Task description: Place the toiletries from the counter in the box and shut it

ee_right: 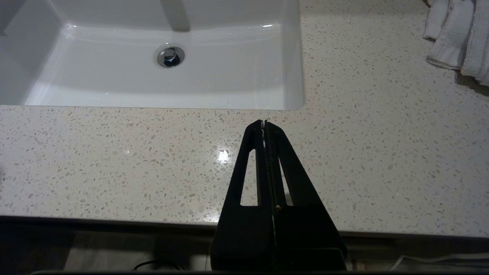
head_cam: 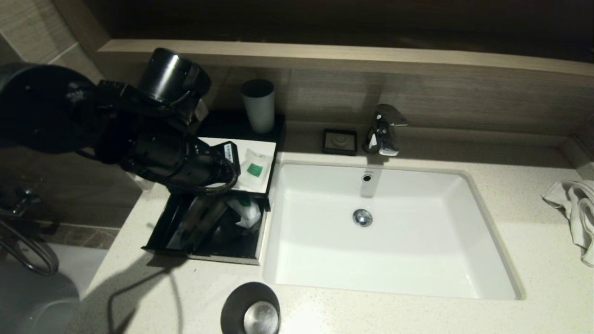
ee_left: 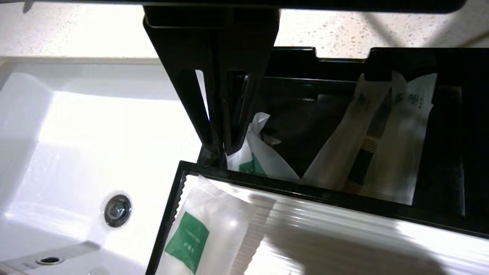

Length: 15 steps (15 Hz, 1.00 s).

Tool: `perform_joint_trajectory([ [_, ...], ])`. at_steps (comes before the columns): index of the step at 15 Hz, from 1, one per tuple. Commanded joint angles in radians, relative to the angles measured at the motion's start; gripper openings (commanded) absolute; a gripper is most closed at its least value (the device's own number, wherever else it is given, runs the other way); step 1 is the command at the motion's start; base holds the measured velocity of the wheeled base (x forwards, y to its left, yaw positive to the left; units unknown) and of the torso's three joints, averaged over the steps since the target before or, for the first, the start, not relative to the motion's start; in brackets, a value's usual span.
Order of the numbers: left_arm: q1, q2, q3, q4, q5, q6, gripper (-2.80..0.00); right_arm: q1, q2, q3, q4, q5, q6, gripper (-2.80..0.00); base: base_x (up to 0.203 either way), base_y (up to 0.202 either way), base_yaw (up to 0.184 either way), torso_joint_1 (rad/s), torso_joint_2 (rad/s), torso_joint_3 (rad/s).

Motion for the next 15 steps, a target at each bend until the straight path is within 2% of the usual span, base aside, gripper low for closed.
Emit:
perform_joint_trajectory([
  [1,-0.001,0.009,-0.005,0.002,0.001,0.002,-2.80,0.000,0.002,0.000,0.000,0.000,0.001,-2.80,0.000,0.000,0.000,0.000,0.00,0.000],
  [6,-0.001,0.040,-0.007,-0.050,0.004,0.022,-2.80,0.000,0.002,0.000,0.000,0.000,0.001,-2.80,0.000,0.000,0.000,0.000,0.00,0.000],
  [8,-0.001,0.049,-0.007,-0.064,0.026,0.025,-2.80,0.000,0.002,0.000,0.000,0.000,0.001,-2.80,0.000,0.000,0.000,0.000,0.00,0.000],
  [15,0.000,0.033,-0.005,-0.070,0.037,0.037,-2.80,0.000,0.002,0.000,0.000,0.000,0.001,-2.80,0.000,0.000,0.000,0.000,0.00,0.000],
])
